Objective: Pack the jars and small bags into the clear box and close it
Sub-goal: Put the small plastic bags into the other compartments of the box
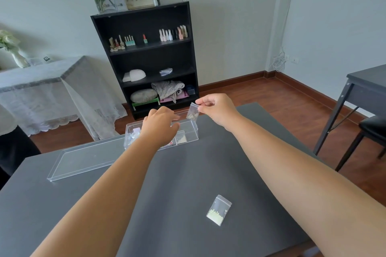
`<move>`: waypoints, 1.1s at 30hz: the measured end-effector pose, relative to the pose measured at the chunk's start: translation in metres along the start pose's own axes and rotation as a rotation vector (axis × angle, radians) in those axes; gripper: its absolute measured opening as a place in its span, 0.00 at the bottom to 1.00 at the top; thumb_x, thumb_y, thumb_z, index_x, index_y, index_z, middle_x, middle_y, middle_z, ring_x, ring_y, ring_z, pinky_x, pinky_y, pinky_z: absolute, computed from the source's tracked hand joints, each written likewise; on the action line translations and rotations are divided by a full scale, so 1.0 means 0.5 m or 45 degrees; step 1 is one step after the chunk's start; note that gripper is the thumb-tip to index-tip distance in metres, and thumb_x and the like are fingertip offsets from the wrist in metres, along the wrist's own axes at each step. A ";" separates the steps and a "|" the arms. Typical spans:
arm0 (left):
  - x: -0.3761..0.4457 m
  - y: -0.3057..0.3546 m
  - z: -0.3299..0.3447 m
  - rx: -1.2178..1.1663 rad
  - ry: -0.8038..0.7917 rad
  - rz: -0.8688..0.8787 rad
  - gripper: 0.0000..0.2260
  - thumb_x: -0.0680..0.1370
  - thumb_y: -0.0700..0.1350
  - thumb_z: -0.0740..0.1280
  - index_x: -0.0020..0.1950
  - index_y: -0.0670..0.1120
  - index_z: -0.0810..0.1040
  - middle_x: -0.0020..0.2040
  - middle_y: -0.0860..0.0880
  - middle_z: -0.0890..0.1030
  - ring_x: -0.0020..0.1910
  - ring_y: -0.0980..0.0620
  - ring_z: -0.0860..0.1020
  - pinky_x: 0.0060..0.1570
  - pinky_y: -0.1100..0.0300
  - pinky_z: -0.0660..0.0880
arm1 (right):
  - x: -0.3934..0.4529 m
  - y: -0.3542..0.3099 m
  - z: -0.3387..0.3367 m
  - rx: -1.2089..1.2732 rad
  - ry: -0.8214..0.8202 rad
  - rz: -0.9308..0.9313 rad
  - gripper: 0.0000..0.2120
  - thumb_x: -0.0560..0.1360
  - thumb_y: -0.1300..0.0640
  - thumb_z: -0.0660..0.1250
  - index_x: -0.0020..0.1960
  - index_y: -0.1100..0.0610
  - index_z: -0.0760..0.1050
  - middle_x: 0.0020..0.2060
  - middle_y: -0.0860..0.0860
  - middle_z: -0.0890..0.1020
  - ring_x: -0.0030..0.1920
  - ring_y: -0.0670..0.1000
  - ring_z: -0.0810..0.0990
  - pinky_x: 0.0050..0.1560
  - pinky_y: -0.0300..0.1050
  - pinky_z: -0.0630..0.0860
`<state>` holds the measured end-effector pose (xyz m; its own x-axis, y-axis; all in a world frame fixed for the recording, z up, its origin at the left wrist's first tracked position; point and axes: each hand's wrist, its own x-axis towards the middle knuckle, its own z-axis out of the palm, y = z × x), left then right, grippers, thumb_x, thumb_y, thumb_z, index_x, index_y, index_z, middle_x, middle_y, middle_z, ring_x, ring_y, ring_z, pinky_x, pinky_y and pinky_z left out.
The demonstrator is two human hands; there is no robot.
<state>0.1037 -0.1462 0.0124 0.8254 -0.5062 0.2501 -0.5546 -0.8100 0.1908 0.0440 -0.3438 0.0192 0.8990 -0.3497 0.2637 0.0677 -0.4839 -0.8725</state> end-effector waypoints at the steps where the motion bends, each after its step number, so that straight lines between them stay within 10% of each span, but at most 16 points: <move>1: -0.015 -0.004 0.003 -0.044 0.066 -0.027 0.14 0.78 0.52 0.61 0.63 0.55 0.78 0.66 0.53 0.73 0.63 0.46 0.67 0.58 0.50 0.66 | 0.004 -0.003 0.002 -0.030 -0.028 -0.019 0.08 0.74 0.58 0.72 0.52 0.50 0.84 0.43 0.44 0.83 0.44 0.41 0.80 0.43 0.33 0.73; 16: -0.146 -0.011 0.069 -0.147 0.294 -0.196 0.18 0.83 0.50 0.54 0.72 0.55 0.67 0.73 0.53 0.69 0.76 0.46 0.57 0.74 0.47 0.41 | 0.030 -0.052 0.064 -0.819 -0.645 -0.177 0.14 0.75 0.64 0.63 0.51 0.49 0.83 0.43 0.43 0.79 0.44 0.47 0.77 0.40 0.38 0.72; 25: -0.163 0.001 0.059 -0.175 0.361 -0.154 0.20 0.81 0.51 0.57 0.74 0.54 0.63 0.75 0.53 0.66 0.78 0.47 0.51 0.72 0.48 0.36 | 0.019 -0.039 0.069 -0.973 -0.483 -0.327 0.13 0.76 0.59 0.62 0.48 0.51 0.86 0.55 0.48 0.76 0.58 0.53 0.70 0.49 0.48 0.70; 33: -0.263 0.052 0.047 -0.673 0.050 0.151 0.21 0.77 0.53 0.64 0.68 0.62 0.63 0.53 0.61 0.76 0.54 0.58 0.73 0.48 0.64 0.71 | -0.033 0.025 0.047 -0.577 -0.265 -0.208 0.09 0.78 0.49 0.64 0.51 0.46 0.83 0.58 0.48 0.73 0.60 0.52 0.65 0.59 0.46 0.62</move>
<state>-0.0166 -0.1078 -0.0378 0.7552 -0.5651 0.3322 -0.6294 -0.4835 0.6083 0.0403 -0.3252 -0.0058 0.9625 -0.0962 0.2538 0.0614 -0.8336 -0.5489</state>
